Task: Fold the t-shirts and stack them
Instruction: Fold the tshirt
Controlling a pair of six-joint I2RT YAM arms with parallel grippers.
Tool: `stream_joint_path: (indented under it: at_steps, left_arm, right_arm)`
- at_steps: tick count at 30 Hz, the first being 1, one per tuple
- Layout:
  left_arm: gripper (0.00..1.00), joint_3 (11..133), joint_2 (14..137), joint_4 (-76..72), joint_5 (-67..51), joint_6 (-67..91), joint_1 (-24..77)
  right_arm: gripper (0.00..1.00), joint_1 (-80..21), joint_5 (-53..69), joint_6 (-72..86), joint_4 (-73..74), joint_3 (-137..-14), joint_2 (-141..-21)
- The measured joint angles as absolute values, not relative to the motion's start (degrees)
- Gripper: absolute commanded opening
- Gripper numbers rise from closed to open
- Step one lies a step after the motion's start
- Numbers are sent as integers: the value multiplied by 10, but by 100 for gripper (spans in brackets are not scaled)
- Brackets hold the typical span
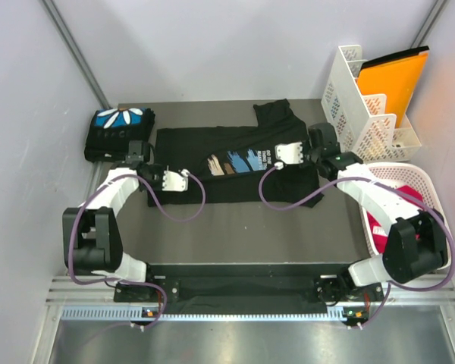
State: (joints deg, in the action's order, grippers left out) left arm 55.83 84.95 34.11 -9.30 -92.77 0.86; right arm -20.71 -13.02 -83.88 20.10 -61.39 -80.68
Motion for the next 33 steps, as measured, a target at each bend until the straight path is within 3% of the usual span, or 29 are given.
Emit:
stream_joint_path:
  at_steps: [33]
  left_arm:
    - [0,578,887,329,-95,-934,8]
  right_arm:
    - [0,-191,-131,-849,151,-648,-878]
